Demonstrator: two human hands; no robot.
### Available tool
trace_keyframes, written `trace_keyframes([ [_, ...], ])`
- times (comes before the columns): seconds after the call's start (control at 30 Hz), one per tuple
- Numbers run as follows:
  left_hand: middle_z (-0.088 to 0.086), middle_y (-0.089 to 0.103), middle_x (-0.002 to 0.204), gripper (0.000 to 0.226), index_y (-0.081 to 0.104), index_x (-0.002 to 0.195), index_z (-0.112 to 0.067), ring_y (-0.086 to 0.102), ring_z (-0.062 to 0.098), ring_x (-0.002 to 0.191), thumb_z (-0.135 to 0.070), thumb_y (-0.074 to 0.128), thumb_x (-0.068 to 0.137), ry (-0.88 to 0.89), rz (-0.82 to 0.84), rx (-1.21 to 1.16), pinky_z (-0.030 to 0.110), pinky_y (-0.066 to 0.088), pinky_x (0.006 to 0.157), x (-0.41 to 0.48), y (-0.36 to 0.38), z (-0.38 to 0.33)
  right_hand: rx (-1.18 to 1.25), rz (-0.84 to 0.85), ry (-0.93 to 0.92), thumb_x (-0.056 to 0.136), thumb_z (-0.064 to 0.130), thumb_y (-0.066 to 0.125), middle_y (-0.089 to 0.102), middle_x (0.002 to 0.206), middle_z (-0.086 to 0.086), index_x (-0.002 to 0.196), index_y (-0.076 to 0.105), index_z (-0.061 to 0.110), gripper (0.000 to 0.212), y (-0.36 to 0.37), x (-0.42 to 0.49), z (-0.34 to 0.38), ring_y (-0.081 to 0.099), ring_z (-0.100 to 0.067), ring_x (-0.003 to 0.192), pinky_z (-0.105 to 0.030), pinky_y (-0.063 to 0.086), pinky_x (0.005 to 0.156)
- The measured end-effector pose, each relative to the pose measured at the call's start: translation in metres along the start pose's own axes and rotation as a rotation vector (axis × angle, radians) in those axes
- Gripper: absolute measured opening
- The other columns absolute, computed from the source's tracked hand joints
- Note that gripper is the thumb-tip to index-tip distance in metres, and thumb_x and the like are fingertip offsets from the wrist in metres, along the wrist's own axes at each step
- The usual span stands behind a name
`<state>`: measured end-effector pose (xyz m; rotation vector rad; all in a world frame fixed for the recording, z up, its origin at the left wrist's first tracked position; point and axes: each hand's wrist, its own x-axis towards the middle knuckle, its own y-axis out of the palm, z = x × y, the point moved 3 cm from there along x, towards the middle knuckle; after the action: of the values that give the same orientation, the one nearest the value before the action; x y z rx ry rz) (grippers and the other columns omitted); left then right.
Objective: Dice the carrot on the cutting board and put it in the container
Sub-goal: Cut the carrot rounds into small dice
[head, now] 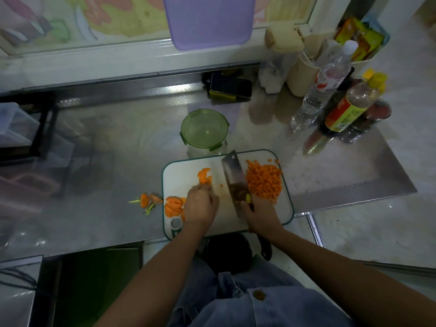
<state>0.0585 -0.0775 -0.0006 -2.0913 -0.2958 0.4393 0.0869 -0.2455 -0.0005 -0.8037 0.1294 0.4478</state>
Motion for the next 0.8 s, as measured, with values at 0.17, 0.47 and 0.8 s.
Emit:
trace_keyframes([
  [0.17, 0.018, 0.064, 0.099, 0.033, 0.061, 0.116, -0.005, 0.058, 0.033, 0.097, -0.017, 0.057, 0.087, -0.011, 0.010, -0.013, 0.038, 0.044, 0.080, -0.001, -0.002, 0.002, -0.055, 0.047, -0.037, 0.095, 0.021, 0.050, 0.047, 0.059, -0.010, 0.067, 0.043, 0.015, 0.029, 0.014, -0.006, 0.004, 0.054, -0.030, 0.058, -0.041, 0.041, 0.056],
  [0.47, 0.012, 0.070, 0.095, 0.022, 0.070, 0.104, -0.013, 0.063, 0.031, 0.091, -0.024, 0.055, 0.093, -0.014, 0.103, -0.127, 0.035, 0.046, 0.075, 0.003, -0.003, -0.013, -0.077, -0.135, 0.072, 0.094, 0.024, 0.051, 0.056, 0.070, -0.009, 0.089, 0.049, 0.010, 0.014, -0.023, 0.001, -0.002, 0.058, -0.029, 0.064, -0.040, 0.048, 0.058],
  [0.8, 0.015, 0.066, 0.070, 0.040, 0.065, 0.088, -0.006, 0.063, 0.028, 0.060, -0.041, 0.047, 0.098, -0.308, 0.272, -0.968, 0.043, 0.056, 0.066, -0.002, -0.001, -0.061, -0.302, -0.162, -0.239, 0.083, 0.028, 0.050, 0.063, 0.076, -0.005, 0.110, 0.052, 0.014, 0.030, -0.021, -0.012, 0.015, 0.061, -0.029, 0.066, -0.035, 0.044, 0.053],
])
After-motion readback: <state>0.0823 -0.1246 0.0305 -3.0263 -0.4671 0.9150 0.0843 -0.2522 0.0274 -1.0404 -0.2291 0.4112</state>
